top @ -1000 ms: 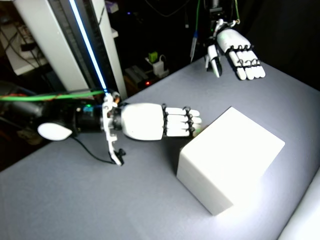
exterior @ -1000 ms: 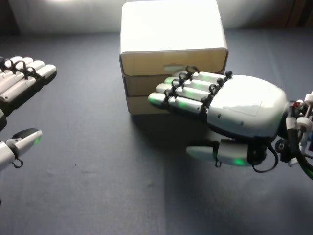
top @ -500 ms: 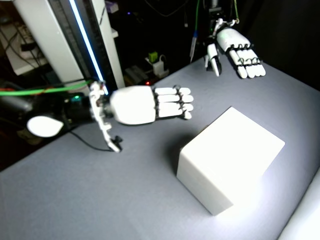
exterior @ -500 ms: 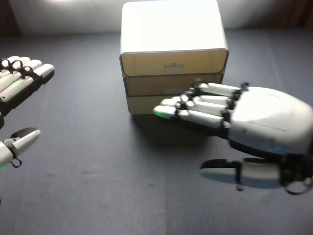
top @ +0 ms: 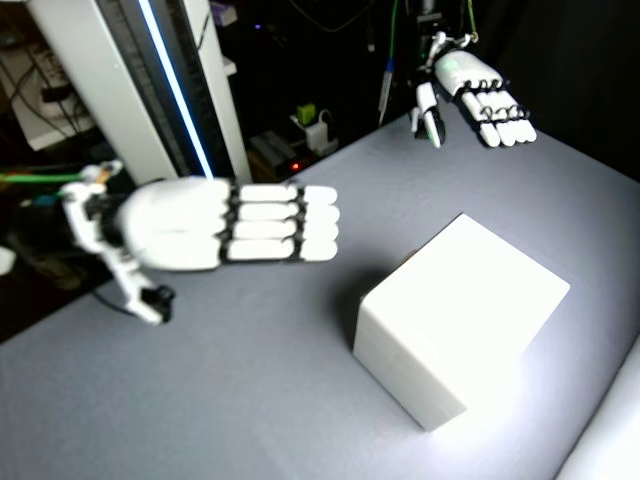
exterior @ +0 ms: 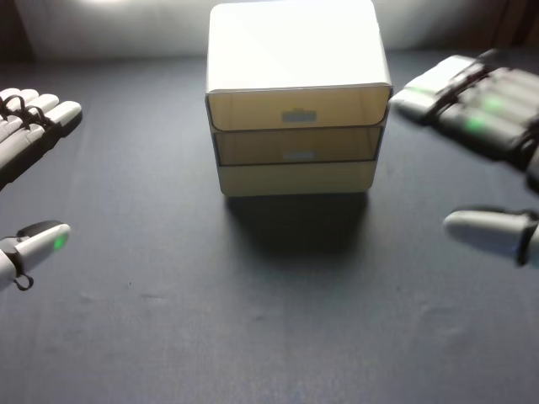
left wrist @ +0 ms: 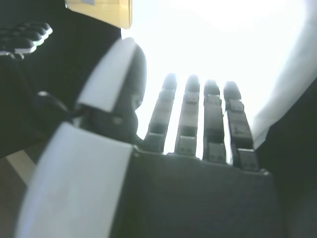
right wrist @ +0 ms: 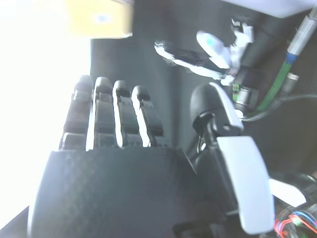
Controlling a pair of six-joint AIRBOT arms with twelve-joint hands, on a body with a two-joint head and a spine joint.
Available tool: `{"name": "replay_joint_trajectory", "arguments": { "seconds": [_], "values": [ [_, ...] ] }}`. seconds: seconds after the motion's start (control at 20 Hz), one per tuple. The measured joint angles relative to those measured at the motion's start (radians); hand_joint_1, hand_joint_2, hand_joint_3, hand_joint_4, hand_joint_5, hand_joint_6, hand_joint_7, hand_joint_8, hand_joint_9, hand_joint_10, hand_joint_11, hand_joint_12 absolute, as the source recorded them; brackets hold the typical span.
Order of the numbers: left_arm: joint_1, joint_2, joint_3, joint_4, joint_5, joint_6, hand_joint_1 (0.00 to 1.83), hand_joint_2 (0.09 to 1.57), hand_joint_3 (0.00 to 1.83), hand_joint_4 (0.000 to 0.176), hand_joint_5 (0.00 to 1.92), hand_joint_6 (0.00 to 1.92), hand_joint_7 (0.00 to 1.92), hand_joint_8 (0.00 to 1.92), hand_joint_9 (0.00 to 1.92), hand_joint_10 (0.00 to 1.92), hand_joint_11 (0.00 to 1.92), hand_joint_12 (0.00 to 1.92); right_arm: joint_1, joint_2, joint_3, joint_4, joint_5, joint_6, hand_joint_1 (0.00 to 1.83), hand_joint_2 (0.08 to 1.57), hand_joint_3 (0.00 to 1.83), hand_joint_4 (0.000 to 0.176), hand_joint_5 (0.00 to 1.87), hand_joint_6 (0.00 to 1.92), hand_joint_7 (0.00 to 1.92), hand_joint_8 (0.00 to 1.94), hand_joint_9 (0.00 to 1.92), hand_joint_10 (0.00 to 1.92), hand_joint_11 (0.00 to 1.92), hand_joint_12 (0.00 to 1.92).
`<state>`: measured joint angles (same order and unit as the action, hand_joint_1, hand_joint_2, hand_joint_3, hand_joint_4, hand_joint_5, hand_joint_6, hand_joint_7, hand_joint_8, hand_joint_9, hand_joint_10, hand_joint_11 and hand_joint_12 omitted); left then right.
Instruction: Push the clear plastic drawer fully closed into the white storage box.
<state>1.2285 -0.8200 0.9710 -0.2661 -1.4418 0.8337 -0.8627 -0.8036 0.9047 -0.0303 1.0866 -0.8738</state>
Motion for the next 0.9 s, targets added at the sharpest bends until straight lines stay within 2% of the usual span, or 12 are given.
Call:
{"name": "replay_joint_trajectory", "arguments": {
  "seconds": [0.05,0.15,0.2,0.4,0.45,0.55,0.6,0.65,0.75,0.8,0.85,0.9],
  "values": [
    [0.0,0.0,0.0,-0.003,-0.011,0.0,0.16,1.34,0.0,0.048,0.0,0.0,0.0,0.0,0.0,0.0,0.0,0.0,-0.03,0.019,-0.009,0.047,0.027,-0.024,0.0,1.35,0.0,0.0,0.0,0.0,0.0,0.0,0.0,0.0,0.0,0.0],
    [0.0,0.001,0.0,-0.01,-0.031,0.001,0.09,1.33,0.0,0.034,0.0,0.0,0.0,0.0,0.0,0.0,0.0,0.0,-0.084,0.055,-0.031,0.118,0.082,-0.057,0.02,1.39,0.0,0.0,0.0,0.0,0.0,0.0,0.0,0.0,0.0,0.0],
    [0.0,0.002,0.0,-0.01,-0.039,0.001,0.07,1.32,0.0,0.036,0.0,0.0,0.0,0.0,0.0,0.0,0.0,0.0,-0.104,0.07,-0.039,0.143,0.104,-0.079,0.03,1.4,0.01,0.0,0.0,0.0,0.0,0.0,0.0,0.0,0.0,0.0],
    [0.0,0.003,0.0,-0.027,-0.096,0.006,0.0,1.29,0.0,0.075,0.0,0.0,0.0,0.0,0.0,0.0,0.0,0.0,-0.232,0.106,-0.058,0.307,0.261,-0.098,0.07,1.39,0.0,0.0,0.0,0.0,0.0,0.0,0.0,0.0,0.0,0.0],
    [0.0,0.004,0.0,-0.032,-0.107,0.006,0.0,1.28,0.0,0.096,0.0,0.0,0.0,0.0,0.0,0.0,0.0,0.0,-0.259,0.11,-0.06,0.332,0.285,-0.099,0.09,1.37,0.0,0.024,0.0,0.0,0.0,0.0,0.0,0.0,0.0,0.0],
    [0.0,0.005,-0.001,-0.042,-0.137,0.008,0.0,1.31,0.0,0.113,0.0,0.0,0.0,0.0,0.0,0.0,0.0,0.0,-0.336,0.121,-0.074,0.386,0.361,-0.099,0.08,1.35,0.0,0.052,0.0,0.0,0.0,0.0,0.0,0.0,0.0,0.0],
    [0.0,0.006,-0.003,-0.043,-0.149,0.011,0.0,1.3,0.0,0.162,0.0,0.0,0.0,0.0,0.0,0.0,0.0,0.0,-0.346,0.126,-0.082,0.403,0.389,-0.095,0.12,1.35,0.0,0.07,0.0,0.0,0.0,0.0,0.0,0.0,0.0,0.0],
    [0.0,0.008,-0.008,-0.046,-0.151,0.011,0.0,1.3,0.0,0.173,0.0,0.0,0.0,0.0,0.0,0.0,0.0,0.0,-0.346,0.126,-0.082,0.405,0.41,-0.092,0.13,1.34,0.0,0.097,0.0,0.0,0.0,0.0,0.0,0.0,0.0,0.0],
    [0.0,0.008,-0.008,-0.04,-0.159,0.013,0.0,1.33,0.01,0.176,0.0,0.0,0.0,0.0,0.0,0.0,0.0,0.0,-0.35,0.13,-0.082,0.4,0.457,-0.083,0.15,1.32,0.0,0.09,0.0,0.0,0.0,0.0,0.0,0.0,0.0,0.0],
    [-0.001,0.009,-0.008,-0.043,-0.16,0.013,0.0,1.33,0.01,0.176,0.0,0.0,0.0,0.0,0.0,0.0,0.0,0.0,-0.35,0.131,-0.082,0.398,0.466,-0.076,0.18,1.32,0.0,0.076,0.0,0.0,0.0,0.0,0.0,0.0,0.0,0.0],
    [-0.001,0.012,-0.008,-0.044,-0.159,0.012,0.0,1.32,0.0,0.176,0.0,0.0,0.0,0.0,0.0,0.0,0.0,0.0,-0.351,0.131,-0.082,0.398,0.474,-0.069,0.19,1.3,0.0,0.079,0.0,0.0,0.0,0.0,0.0,0.0,0.0,0.0],
    [-0.006,0.016,-0.008,-0.044,-0.161,0.012,0.0,1.34,0.01,0.176,0.0,0.0,0.0,0.0,0.0,0.0,0.0,0.0,-0.352,0.131,-0.082,0.394,0.489,-0.058,0.17,1.29,0.0,0.058,0.0,0.0,0.0,0.0,0.0,0.0,0.0,0.0]
  ]
}}
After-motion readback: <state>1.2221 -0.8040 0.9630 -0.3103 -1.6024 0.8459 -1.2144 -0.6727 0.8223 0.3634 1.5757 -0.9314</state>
